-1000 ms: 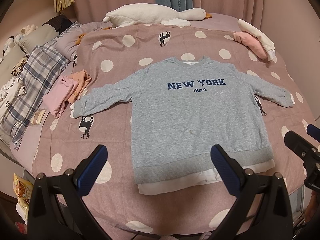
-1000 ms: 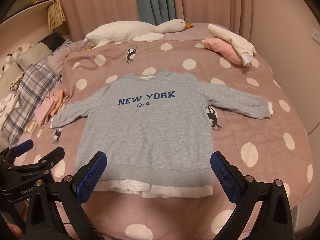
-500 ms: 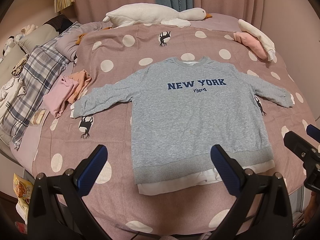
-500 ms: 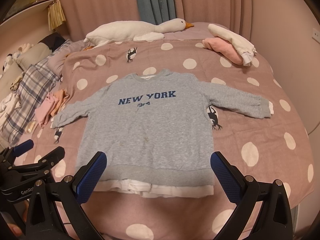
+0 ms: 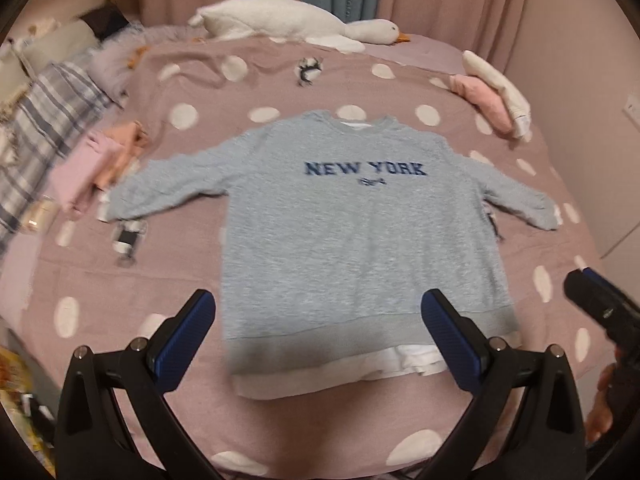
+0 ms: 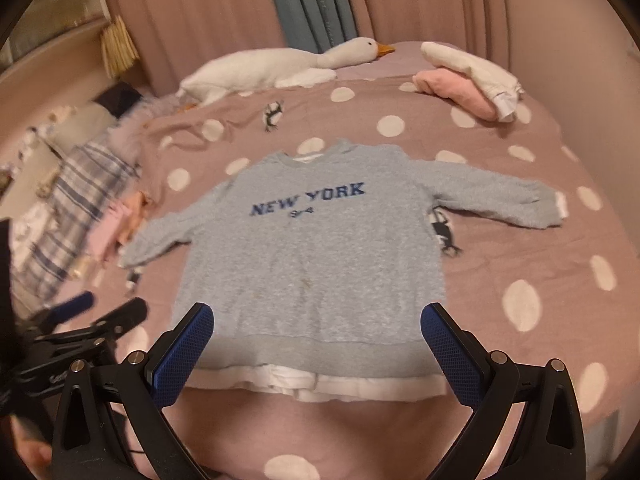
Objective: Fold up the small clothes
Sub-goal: 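Grasp the sweatshirt cuff with the right gripper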
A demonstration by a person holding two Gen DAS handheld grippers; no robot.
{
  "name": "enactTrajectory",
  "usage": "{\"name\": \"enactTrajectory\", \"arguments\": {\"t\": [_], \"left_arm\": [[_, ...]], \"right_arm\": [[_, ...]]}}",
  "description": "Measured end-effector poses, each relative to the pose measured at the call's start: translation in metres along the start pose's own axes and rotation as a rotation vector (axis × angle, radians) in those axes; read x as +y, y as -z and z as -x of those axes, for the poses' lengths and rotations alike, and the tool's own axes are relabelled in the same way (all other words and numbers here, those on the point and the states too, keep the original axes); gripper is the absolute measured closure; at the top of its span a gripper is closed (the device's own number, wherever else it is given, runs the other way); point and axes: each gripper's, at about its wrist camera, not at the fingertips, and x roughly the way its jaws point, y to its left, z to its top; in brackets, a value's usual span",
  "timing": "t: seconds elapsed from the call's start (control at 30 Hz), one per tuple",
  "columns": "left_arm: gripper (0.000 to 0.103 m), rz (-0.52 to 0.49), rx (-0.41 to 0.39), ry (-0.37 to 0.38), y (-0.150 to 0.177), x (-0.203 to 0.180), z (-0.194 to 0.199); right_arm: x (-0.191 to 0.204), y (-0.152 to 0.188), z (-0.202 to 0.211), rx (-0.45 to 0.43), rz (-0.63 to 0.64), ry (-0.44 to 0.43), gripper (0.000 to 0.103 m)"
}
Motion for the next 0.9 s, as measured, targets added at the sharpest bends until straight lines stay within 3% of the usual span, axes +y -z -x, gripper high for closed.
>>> {"name": "enactTrajectory", "arguments": {"t": [0.13, 0.17, 0.23, 0.27, 0.33, 0.4, 0.5, 0.6, 0.77, 0.9], "left_arm": [[0.000, 0.082, -0.011, 0.235, 0.002, 0.010, -0.021], [0.000, 0.127, -0.019, 0.341, 0.003, 0.014, -0.027], [0.000, 0.187, -0.007, 0.467, 0.002, 0.019, -0.040], [0.000, 0.203, -0.003, 0.483, -0.001, 0.017, -0.047], [0.000, 0.193, -0.025, 0.436, -0.006, 0.014, -0.053], [0.000, 0.187, -0.023, 0.410, -0.011, 0.012, -0.057], [0.000, 0.214, 0.010, 0.403, -0.019, 0.016, -0.074], [0.000, 0.223, 0.032, 0.364, -0.026, 0.020, -0.090], [0.000, 0.246, 0.048, 0.340, -0.036, 0.028, -0.112], [0.000, 0.256, 0.059, 0.325, -0.047, 0.027, -0.125]], "right_arm": [[-0.047, 0.005, 0.009, -0.132, -0.111, -0.140, 0.001], [-0.066, 0.008, 0.011, -0.173, -0.155, -0.149, 0.001], [-0.098, 0.010, 0.006, -0.189, -0.228, -0.169, 0.001], [-0.115, 0.012, 0.000, -0.175, -0.269, -0.192, 0.001], [-0.153, 0.016, -0.020, -0.104, -0.381, -0.234, 0.001], [-0.184, 0.018, -0.035, -0.085, -0.466, -0.207, 0.001], [-0.218, 0.012, -0.049, -0.117, -0.526, -0.107, 0.001], [-0.250, 0.001, -0.069, -0.144, -0.630, -0.152, 0.001], [-0.293, -0.023, -0.102, -0.169, -0.748, -0.064, 0.001], [-0.320, -0.031, -0.120, -0.215, -0.855, -0.094, 0.006]]}}
